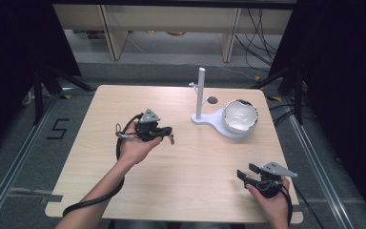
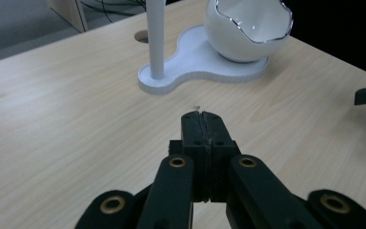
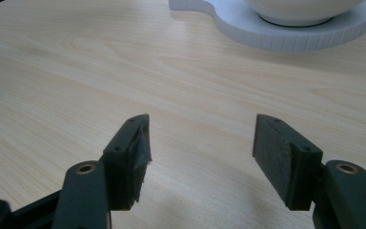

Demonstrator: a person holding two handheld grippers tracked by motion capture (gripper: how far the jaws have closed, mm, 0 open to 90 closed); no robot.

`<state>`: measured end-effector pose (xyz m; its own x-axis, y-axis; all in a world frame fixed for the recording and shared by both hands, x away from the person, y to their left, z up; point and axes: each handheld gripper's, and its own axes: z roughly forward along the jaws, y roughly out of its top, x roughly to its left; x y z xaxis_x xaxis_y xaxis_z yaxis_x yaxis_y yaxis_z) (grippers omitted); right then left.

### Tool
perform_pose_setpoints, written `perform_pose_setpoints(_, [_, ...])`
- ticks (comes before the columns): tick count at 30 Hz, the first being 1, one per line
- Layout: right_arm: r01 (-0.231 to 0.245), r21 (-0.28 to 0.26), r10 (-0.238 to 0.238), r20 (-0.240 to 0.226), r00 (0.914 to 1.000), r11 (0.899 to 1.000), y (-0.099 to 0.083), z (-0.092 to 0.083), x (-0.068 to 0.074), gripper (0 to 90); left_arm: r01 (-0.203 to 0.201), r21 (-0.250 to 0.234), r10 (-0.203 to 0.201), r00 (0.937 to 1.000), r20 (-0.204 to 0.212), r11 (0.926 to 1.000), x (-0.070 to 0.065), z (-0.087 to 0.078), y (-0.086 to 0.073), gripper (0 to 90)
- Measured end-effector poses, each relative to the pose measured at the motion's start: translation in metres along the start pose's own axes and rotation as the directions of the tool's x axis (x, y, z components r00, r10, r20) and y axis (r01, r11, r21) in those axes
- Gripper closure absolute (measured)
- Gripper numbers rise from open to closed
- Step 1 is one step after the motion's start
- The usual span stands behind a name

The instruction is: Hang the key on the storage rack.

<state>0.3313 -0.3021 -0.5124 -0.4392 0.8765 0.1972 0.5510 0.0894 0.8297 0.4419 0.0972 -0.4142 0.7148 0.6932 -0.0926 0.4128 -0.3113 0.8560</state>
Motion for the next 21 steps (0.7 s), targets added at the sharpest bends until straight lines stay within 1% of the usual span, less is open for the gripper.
perform_pose_setpoints(1, [0.011, -0.003, -0.011, 0.000, 0.9999, 1.000, 0.000, 0.001, 0.000, 38.8, 0.005, -0.016, -0.005, 0.9998, -0.018, 0.9999, 0.000, -0.002, 0.003, 89.0])
perform_pose_setpoints(2, [0.020, -0.007, -0.020, -0.001, 0.9998, 1.000, 0.000, 0.002, 0.000, 38.8, 0.011, -0.035, -0.011, 0.9998, -0.016, 0.9993, 0.001, -0.002, 0.004, 89.0])
perform_pose_setpoints(3, [0.051, -0.020, -0.052, -0.007, 0.9986, 0.998, 0.001, 0.003, -0.003, 38.9, 0.011, -0.034, -0.012, 0.9997, -0.020, 0.9994, 0.001, -0.004, 0.005, 89.0])
perform_pose_setpoints(4, [0.047, -0.027, -0.048, -0.018, 0.9987, 0.999, 0.000, 0.004, -0.003, 38.9, 0.011, -0.042, -0.012, 0.9995, -0.029, 0.9991, 0.001, -0.005, 0.006, 89.0])
perform_pose_setpoints(6, [0.048, -0.027, -0.048, -0.016, 0.9987, 0.998, 0.000, 0.004, -0.003, 38.9, 0.009, -0.051, -0.010, 0.9995, -0.031, 0.9987, 0.002, -0.005, 0.007, 89.0])
perform_pose_setpoints(7, [0.063, -0.026, -0.063, 0.004, 0.9980, 0.998, 0.000, 0.003, -0.004, 38.8, 0.018, -0.067, -0.020, 0.9992, -0.036, 0.9976, 0.003, -0.007, 0.009, 89.0])
perform_pose_setpoints(8, [0.060, -0.024, -0.059, 0.006, 0.9982, 0.998, 0.000, 0.002, -0.004, 38.8, 0.017, -0.073, -0.020, 0.9991, -0.036, 0.9972, 0.003, -0.007, 0.011, 89.0])
perform_pose_setpoints(9, [0.010, -0.006, -0.010, 0.006, 0.9999, 1.000, 0.000, 0.001, 0.000, 38.8, 0.018, -0.081, -0.020, 0.9995, -0.026, 0.9966, 0.004, -0.006, 0.011, 89.0])
perform_pose_setpoints(10, [0.017, -0.009, -0.017, 0.002, 0.9999, 1.000, 0.000, 0.001, -0.001, 38.8, 0.016, -0.084, -0.019, 0.9991, -0.038, 0.9964, 0.004, -0.007, 0.013, 89.0])
perform_pose_setpoints(12, [0.015, -0.011, -0.015, -0.001, 0.9999, 1.000, 0.000, 0.001, -0.001, 38.8, 0.016, -0.086, -0.019, 0.9990, -0.040, 0.9962, 0.004, -0.006, 0.014, 89.0])
perform_pose_setpoints(13, [0.025, -0.017, -0.025, -0.002, 0.9997, 1.000, 0.000, 0.002, -0.002, 38.8, 0.020, -0.097, -0.024, 0.9988, -0.043, 0.9951, 0.005, -0.006, 0.015, 89.0])
perform_pose_setpoints(14, [0.031, -0.016, -0.031, -0.001, 0.9995, 0.999, 0.000, 0.002, -0.002, 38.9, 0.016, -0.098, -0.020, 0.9989, -0.043, 0.9951, 0.006, -0.006, 0.016, 89.0])
perform_pose_setpoints(16, [0.027, -0.012, -0.027, -0.001, 0.9996, 1.000, 0.000, 0.002, -0.002, 38.9, 0.021, -0.124, -0.028, 0.9982, -0.053, 0.9921, 0.008, -0.005, 0.022, 89.0])
perform_pose_setpoints(18, [0.027, -0.012, -0.027, 0.000, 0.9996, 1.000, 0.000, 0.002, -0.002, 38.9, 0.022, -0.130, -0.030, 0.9980, -0.056, 0.9913, 0.009, -0.005, 0.023, 89.0])
perform_pose_setpoints(20, [0.026, -0.013, -0.026, -0.001, 0.9997, 1.000, 0.000, 0.002, -0.002, 38.9, 0.028, -0.166, -0.040, 0.9967, -0.070, 0.9857, 0.012, -0.004, 0.029, 89.0])
perform_pose_setpoints(21, [0.022, -0.015, -0.022, -0.003, 0.9998, 1.000, 0.000, 0.002, -0.002, 38.9, 0.023, -0.175, -0.037, 0.9963, -0.078, 0.9843, 0.012, -0.004, 0.031, 89.0])
